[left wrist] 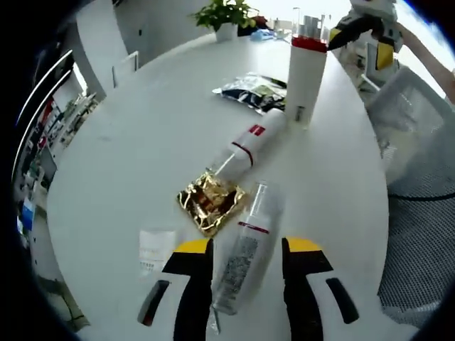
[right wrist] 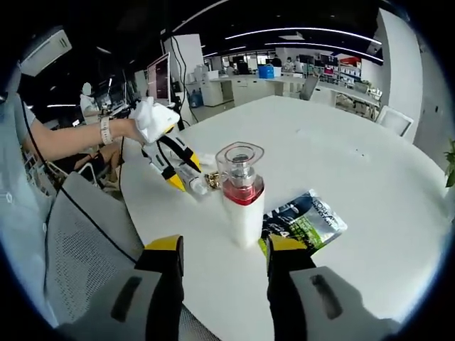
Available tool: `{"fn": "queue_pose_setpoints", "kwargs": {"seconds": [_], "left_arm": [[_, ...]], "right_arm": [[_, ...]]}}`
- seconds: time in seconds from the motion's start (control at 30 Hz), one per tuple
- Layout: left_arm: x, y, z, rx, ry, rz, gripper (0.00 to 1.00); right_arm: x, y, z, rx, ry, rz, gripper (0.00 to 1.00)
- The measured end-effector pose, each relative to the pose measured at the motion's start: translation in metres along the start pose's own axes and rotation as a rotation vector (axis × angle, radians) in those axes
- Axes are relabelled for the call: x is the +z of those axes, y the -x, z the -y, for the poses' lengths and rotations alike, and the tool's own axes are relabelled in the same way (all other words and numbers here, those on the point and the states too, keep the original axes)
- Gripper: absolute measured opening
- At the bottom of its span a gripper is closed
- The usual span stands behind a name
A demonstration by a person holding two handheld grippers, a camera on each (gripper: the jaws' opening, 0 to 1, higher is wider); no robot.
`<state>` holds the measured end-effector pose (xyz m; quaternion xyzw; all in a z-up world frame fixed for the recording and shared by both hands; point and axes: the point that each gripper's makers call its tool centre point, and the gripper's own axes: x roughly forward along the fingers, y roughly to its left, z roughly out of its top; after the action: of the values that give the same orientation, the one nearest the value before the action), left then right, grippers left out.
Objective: Arrange the skincare products in the storage area until every visible bottle or jar stands upright without overlapping.
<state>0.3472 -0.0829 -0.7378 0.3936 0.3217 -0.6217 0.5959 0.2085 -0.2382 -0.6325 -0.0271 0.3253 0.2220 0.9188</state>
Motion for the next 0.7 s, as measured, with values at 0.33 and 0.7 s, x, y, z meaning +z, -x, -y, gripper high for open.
{"fn": "queue_pose_setpoints", "kwargs": {"seconds": [0.33,0.7], "left_arm": [[-0.0067,-0.0077,-0.0030,-0.029,-0.025,-0.064,0.27],[-0.0052,-0.0091,0.0005,-0.063,0.019,-0.056,0.21]], "right_arm": [[-0.0024,0.0020,-0.0015,0.004,-0.021,0.010,0.44],[-0.0063,-0.0005,-0.0074,0.023,-0.023,-0.003,0.44]]}}
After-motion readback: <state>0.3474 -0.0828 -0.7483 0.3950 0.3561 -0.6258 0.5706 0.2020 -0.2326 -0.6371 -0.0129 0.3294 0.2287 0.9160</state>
